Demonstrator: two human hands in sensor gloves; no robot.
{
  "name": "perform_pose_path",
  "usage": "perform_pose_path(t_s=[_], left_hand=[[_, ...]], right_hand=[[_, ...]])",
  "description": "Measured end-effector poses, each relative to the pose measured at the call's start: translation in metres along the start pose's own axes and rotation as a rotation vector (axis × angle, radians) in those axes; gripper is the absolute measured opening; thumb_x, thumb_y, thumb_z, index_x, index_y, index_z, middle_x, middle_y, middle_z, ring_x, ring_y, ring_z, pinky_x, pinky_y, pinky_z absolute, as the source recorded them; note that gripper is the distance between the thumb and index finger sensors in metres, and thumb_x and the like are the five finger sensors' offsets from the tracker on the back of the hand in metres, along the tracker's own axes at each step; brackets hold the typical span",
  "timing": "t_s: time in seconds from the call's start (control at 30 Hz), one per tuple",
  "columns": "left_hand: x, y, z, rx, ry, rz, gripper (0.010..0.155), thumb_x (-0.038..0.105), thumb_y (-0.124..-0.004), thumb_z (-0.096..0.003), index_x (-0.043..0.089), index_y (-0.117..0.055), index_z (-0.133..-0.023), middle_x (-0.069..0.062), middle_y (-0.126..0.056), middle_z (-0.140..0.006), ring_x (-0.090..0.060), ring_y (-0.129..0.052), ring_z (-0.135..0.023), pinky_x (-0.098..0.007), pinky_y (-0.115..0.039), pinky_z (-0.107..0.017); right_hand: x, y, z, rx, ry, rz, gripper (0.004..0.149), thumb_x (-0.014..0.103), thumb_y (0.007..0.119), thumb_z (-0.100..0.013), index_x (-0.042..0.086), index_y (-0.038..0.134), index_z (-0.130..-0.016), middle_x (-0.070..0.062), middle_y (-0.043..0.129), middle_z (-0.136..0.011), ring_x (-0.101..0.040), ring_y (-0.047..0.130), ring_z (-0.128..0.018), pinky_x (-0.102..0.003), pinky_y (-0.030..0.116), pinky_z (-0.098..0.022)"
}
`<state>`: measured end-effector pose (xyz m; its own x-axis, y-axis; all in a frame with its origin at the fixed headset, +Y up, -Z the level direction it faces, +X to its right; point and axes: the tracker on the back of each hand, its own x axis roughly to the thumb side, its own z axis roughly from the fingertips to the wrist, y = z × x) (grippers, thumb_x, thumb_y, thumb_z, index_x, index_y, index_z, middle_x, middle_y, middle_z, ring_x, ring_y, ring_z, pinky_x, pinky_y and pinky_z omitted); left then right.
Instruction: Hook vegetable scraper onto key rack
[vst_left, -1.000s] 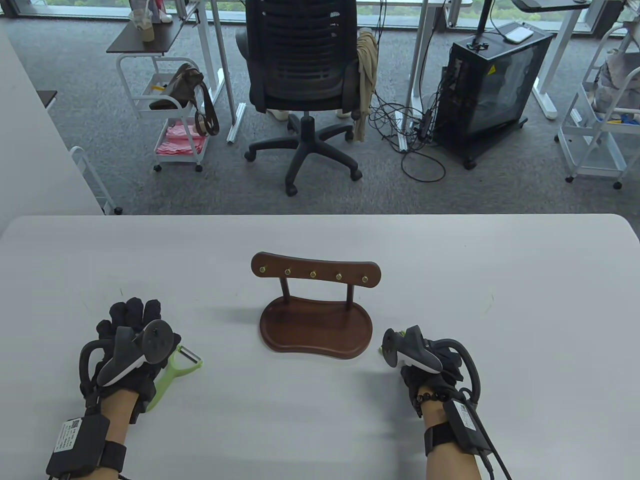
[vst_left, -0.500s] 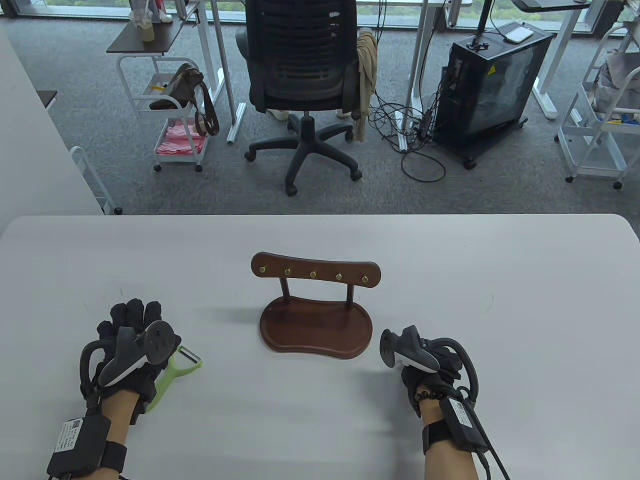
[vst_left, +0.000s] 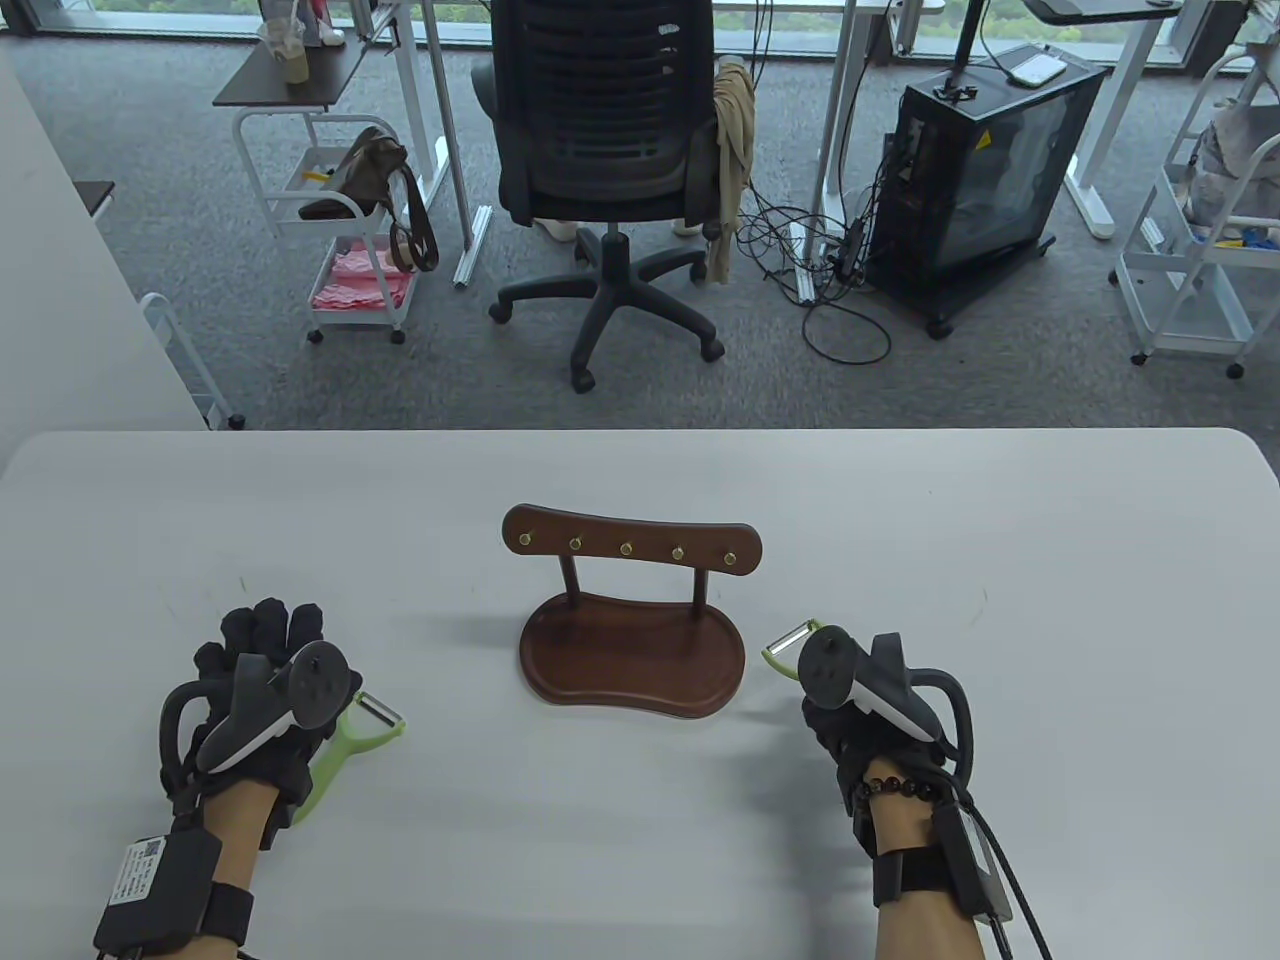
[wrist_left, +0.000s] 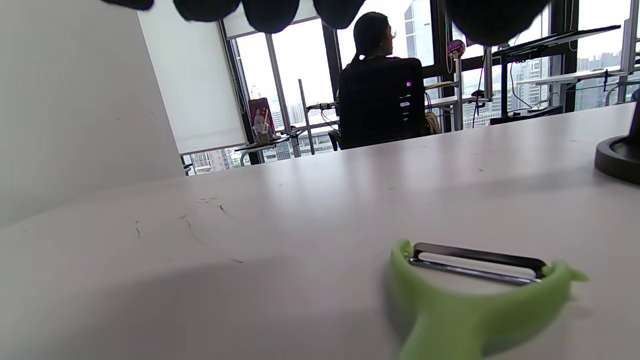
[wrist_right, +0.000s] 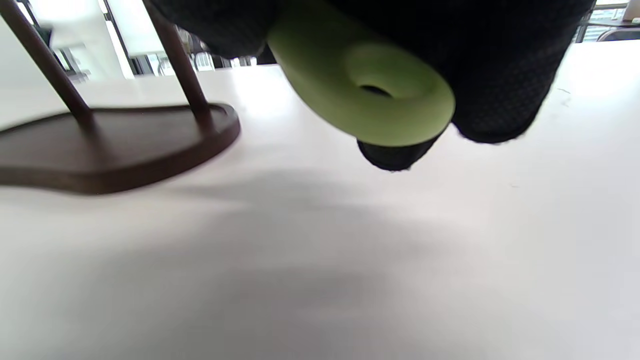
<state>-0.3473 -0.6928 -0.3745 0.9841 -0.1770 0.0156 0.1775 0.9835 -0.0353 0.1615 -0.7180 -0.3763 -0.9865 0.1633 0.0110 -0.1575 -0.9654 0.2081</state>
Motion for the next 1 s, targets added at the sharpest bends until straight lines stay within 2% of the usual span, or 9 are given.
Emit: perform_pose_path(t_s=[0.07, 0.13, 0.2, 0.37, 0.5, 0.63, 0.87, 1.0], left_hand=[[0.0, 0.0, 0.0, -0.001, -0.001, -0.004, 0.079, 0.057, -0.06, -0.0558, 0.01, -0.037, -0.116, -0.031, -0.035, -0.118, -0.06, -0.042, -0.108, -0.077, -0.045, -0.071], [0.001, 0.0, 0.0, -0.002, -0.001, -0.005, 0.079, 0.057, -0.06, -0.0558, 0.01, -0.037, -0.116, -0.031, -0.035, -0.118, -0.06, -0.043, -0.108, -0.077, -0.045, -0.071], [0.001, 0.0, 0.0, -0.001, -0.002, -0.006, 0.079, 0.057, -0.06, -0.0558, 0.01, -0.038, -0.116, -0.031, -0.035, -0.118, -0.06, -0.043, -0.108, -0.077, -0.046, -0.071], [0.001, 0.0, 0.0, 0.0, -0.005, -0.006, 0.079, 0.057, -0.061, -0.0557, 0.01, -0.038, -0.116, -0.031, -0.036, -0.118, -0.06, -0.044, -0.108, -0.077, -0.046, -0.071], [0.006, 0.004, 0.002, 0.016, -0.02, -0.003, 0.079, 0.057, -0.061, -0.0558, 0.01, -0.038, -0.116, -0.031, -0.036, -0.118, -0.06, -0.044, -0.108, -0.077, -0.046, -0.071], [0.01, 0.006, 0.003, 0.021, -0.033, -0.005, 0.079, 0.057, -0.061, -0.0557, 0.01, -0.039, -0.116, -0.031, -0.036, -0.118, -0.06, -0.044, -0.108, -0.076, -0.046, -0.071], [0.016, 0.011, 0.005, 0.043, -0.061, 0.041, 0.078, 0.056, -0.061, -0.0558, 0.01, -0.041, -0.115, -0.03, -0.039, -0.118, -0.059, -0.047, -0.108, -0.076, -0.047, -0.071], [0.038, 0.023, 0.013, 0.108, -0.156, 0.103, 0.077, 0.056, -0.062, -0.0553, 0.011, -0.044, -0.115, -0.028, -0.043, -0.118, -0.058, -0.051, -0.108, -0.075, -0.05, -0.072]], right_hand=[[0.002, -0.008, 0.005, -0.044, -0.035, -0.051, 0.06, 0.038, 0.071, -0.055, 0.0, 0.055, -0.099, -0.014, 0.082, -0.084, -0.029, 0.103, -0.064, -0.056, 0.092, -0.053], [0.005, -0.014, 0.008, -0.08, -0.064, -0.097, 0.057, 0.033, 0.074, -0.055, 0.002, 0.057, -0.099, -0.013, 0.083, -0.082, -0.023, 0.103, -0.058, -0.052, 0.093, -0.051], [0.009, -0.019, 0.011, -0.045, -0.123, -0.142, 0.057, 0.031, 0.077, -0.054, 0.001, 0.059, -0.099, -0.014, 0.084, -0.081, -0.023, 0.104, -0.058, -0.053, 0.094, -0.05], [0.019, -0.03, 0.02, -0.077, -0.188, -0.208, 0.057, 0.025, 0.079, -0.054, 0.003, 0.058, -0.102, -0.016, 0.08, -0.085, -0.031, 0.102, -0.069, -0.062, 0.093, -0.055], [0.035, -0.037, 0.027, -0.067, -0.258, -0.211, 0.055, 0.023, 0.08, -0.054, 0.007, 0.06, -0.103, -0.017, 0.078, -0.087, -0.035, 0.104, -0.071, -0.064, 0.095, -0.053], [0.046, -0.035, 0.029, -0.03, -0.303, -0.167, 0.055, 0.022, 0.08, -0.053, 0.01, 0.062, -0.104, -0.018, 0.078, -0.089, -0.034, 0.104, -0.069, -0.059, 0.097, -0.052], [0.06, -0.031, 0.03, -0.025, -0.36, -0.098, 0.053, 0.024, 0.084, -0.051, 0.01, 0.07, -0.1, -0.014, 0.085, -0.087, -0.028, 0.105, -0.066, -0.053, 0.095, -0.053], [0.078, -0.023, 0.03, 0.019, -0.42, -0.077, 0.052, 0.024, 0.085, -0.051, 0.011, 0.072, -0.099, -0.013, 0.087, -0.088, -0.028, 0.106, -0.065, -0.051, 0.096, -0.052]])
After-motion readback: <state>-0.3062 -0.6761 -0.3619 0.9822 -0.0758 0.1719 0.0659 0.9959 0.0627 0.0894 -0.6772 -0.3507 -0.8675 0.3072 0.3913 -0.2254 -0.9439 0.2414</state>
